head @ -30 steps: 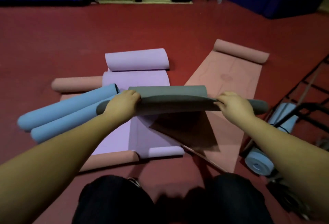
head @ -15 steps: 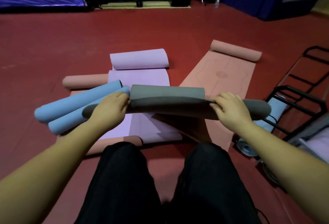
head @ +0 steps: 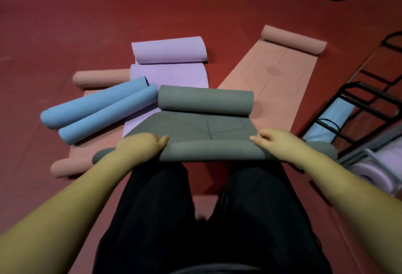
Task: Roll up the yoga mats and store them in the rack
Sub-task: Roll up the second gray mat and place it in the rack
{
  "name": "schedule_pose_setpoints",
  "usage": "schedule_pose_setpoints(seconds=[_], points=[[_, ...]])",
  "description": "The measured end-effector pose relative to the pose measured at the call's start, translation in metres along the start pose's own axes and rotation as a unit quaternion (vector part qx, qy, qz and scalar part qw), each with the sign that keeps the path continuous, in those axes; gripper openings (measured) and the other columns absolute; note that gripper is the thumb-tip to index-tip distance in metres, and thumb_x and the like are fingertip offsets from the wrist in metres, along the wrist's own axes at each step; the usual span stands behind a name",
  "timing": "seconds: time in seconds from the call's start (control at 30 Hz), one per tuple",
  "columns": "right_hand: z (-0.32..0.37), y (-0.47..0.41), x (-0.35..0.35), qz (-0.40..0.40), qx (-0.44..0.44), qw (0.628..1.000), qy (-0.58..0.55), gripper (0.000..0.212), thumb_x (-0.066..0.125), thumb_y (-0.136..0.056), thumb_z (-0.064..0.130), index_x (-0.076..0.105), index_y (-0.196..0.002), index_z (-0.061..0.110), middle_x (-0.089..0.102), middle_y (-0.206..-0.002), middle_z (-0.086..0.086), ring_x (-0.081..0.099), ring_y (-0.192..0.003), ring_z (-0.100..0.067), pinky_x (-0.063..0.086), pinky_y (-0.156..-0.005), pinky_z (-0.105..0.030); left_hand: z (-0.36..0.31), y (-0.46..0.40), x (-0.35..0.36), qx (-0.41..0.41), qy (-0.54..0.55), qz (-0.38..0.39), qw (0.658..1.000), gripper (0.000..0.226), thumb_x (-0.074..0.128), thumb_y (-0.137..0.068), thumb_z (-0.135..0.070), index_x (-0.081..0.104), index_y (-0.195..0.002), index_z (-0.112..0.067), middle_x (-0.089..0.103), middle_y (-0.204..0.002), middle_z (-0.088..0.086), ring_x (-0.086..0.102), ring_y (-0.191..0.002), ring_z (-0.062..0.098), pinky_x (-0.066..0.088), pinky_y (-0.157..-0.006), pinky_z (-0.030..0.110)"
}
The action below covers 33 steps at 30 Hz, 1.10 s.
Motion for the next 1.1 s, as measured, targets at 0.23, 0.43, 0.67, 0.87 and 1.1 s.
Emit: schedule_pose_setpoints(seconds=[0.23, 0.43, 0.67, 0.87, 1.1], points=[[-0.015, -0.017, 0.043, 0.099, 0.015, 0.995, 0.010, 0.038, 0.062, -0.091, 0.049, 0.053, -0.067, 0.021, 0.054, -0.080, 0.002, 0.051, -0.076, -0.015, 0.034, -0.063, -0.027, -0.012, -0.006, 0.032, 0.079, -0.029, -0.145, 0.986, 0.033, 0.057, -0.096, -0.044, 0.061, -0.098, -0.012, 0.060, -0.104, 0.014, 0.056, -0.102, 0.036, 0.043, -0.080, 0.042], [-0.017, -0.018, 0.049, 0.078, 0.052, 0.996, 0.001, 0.041, 0.067, -0.088, 0.048, 0.054, -0.063, 0.019, 0.053, -0.066, 0.001, 0.049, -0.070, -0.017, 0.034, -0.058, -0.025, -0.009, 0.035, 0.043, 0.209, -0.017, -0.345, 0.915, 0.040, 0.040, -0.095, -0.042, 0.060, -0.080, -0.010, 0.053, -0.075, 0.009, 0.054, -0.073, 0.033, 0.040, -0.068, 0.043], [-0.017, -0.016, 0.049, 0.001, 0.055, 0.998, 0.000, 0.054, 0.054, -0.091, 0.059, 0.054, -0.061, 0.015, 0.054, -0.062, -0.001, 0.052, -0.068, -0.021, 0.037, -0.062, -0.036, -0.022, 0.043, 0.067, 0.201, -0.182, -0.304, 0.913, 0.068, 0.041, -0.078, -0.072, 0.067, -0.089, -0.009, 0.051, -0.081, 0.012, 0.051, -0.080, 0.032, 0.037, -0.072, 0.042], [-0.018, 0.022, 0.057, -0.155, -0.098, 0.976, 0.117, 0.053, 0.029, -0.085, 0.069, 0.041, -0.058, 0.025, 0.043, -0.062, 0.009, 0.052, -0.071, -0.022, 0.032, -0.057, -0.031, -0.024, 0.033, 0.064, 0.207, -0.150, -0.298, 0.920, 0.057, 0.042, -0.082, -0.062, 0.063, -0.064, -0.013, 0.051, -0.073, 0.009, 0.051, -0.070, 0.031, 0.039, -0.063, 0.037], [-0.015, 0.038, 0.073, -0.223, -0.076, 0.956, 0.174, 0.050, 0.035, -0.094, 0.050, 0.053, -0.065, 0.013, 0.051, -0.062, -0.005, 0.055, -0.069, -0.032, 0.043, -0.057, -0.038, -0.025, 0.030, 0.066, 0.183, -0.106, -0.256, 0.943, 0.055, 0.036, -0.089, -0.059, 0.054, -0.067, -0.012, 0.056, -0.066, 0.011, 0.059, -0.060, 0.034, 0.043, -0.053, 0.037]])
Point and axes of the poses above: each hand's wrist, its own y-axis away from the middle knuckle, its own x-axis out of the palm, z = x × y, the point moved 2 cm from there along -y, towards the middle knuckle
